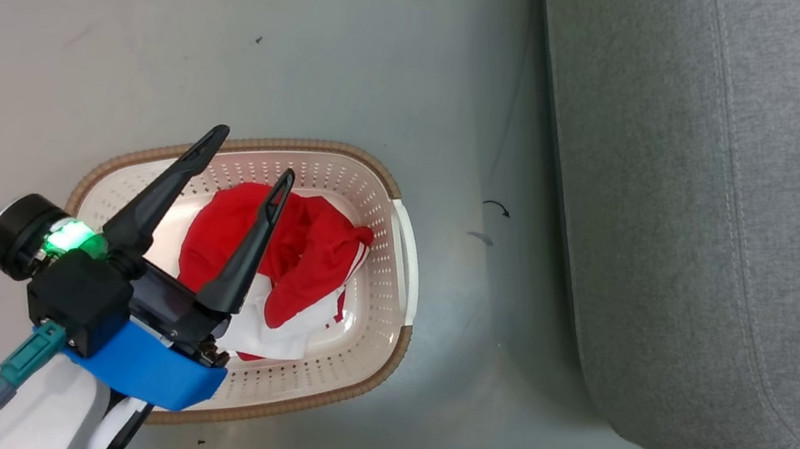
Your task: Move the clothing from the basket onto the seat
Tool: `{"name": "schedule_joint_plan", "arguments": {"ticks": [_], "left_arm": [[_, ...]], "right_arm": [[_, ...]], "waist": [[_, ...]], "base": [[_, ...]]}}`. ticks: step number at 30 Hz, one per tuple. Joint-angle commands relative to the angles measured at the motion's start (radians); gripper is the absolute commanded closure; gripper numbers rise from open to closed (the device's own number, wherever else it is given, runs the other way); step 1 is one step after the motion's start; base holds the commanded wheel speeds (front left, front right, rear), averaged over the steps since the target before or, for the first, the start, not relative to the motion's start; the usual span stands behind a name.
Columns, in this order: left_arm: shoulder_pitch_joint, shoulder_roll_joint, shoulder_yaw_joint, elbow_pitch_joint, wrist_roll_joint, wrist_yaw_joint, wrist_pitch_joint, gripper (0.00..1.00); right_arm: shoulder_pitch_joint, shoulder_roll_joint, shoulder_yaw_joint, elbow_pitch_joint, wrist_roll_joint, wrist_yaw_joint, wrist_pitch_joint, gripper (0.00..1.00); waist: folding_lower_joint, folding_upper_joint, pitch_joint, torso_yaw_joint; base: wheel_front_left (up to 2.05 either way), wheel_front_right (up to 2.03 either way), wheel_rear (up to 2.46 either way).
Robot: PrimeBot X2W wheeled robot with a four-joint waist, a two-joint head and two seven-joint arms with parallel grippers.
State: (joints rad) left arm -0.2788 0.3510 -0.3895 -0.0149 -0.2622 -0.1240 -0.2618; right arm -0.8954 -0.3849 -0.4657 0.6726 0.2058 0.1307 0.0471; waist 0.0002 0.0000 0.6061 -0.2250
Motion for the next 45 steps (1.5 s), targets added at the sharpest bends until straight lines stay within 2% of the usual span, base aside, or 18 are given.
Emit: {"name": "schedule_joint_plan", "arguments": {"ticks": [1,8,14,19,24,34,45], "left_arm": [[-0.012,-0.004,0.0,0.008,0.002,-0.002,-0.005,0.0],[-0.007,-0.034,-0.004,0.035,-0.007,-0.003,-0.005,0.0],[0.029,-0.065,0.008,0.068,-0.012,-0.002,-0.005,0.0],[0.063,-0.102,0.035,0.087,-0.023,0.001,-0.005,0.0],[0.1,-0.141,0.069,0.111,-0.03,-0.001,-0.005,0.0],[0.171,-0.196,0.153,0.166,-0.033,-0.006,-0.005,0.0],[0.217,-0.237,0.246,0.22,-0.031,-0.006,-0.005,0.0]], "right_arm": [[0.013,0.001,0.006,0.021,0.005,0.0,0.003,0.0],[0.048,0.023,0.033,0.062,-0.016,0.0,0.001,0.0],[0.135,0.034,0.055,0.019,-0.009,0.0,0.01,0.0],[0.23,0.062,0.057,-0.062,-0.003,0.0,0.017,0.0],[0.342,0.13,0.051,-0.166,-0.029,0.0,0.001,0.0],[0.563,0.265,0.158,-0.395,-0.093,0.0,-0.021,0.0],[0.733,0.324,0.322,-0.516,-0.07,0.0,-0.106,0.0]], "waist": [[-0.0002,0.0,-0.018,0.002],[-0.0002,0.0,-0.089,0.007],[-0.0002,0.0,-0.165,0.009],[-0.0002,0.0,-0.231,0.008],[-0.0002,0.0,-0.305,0.009],[-0.0002,0.0,-0.416,0.018],[-0.0002,0.0,-0.487,0.07]], "base": [[0.0,0.0,0.0],[0.0,0.0,0.0],[0.0,0.0,0.0],[0.0,0.0,0.0],[0.0,0.0,0.0],[0.0,0.0,0.0],[0.0,0.0,0.0]]}}
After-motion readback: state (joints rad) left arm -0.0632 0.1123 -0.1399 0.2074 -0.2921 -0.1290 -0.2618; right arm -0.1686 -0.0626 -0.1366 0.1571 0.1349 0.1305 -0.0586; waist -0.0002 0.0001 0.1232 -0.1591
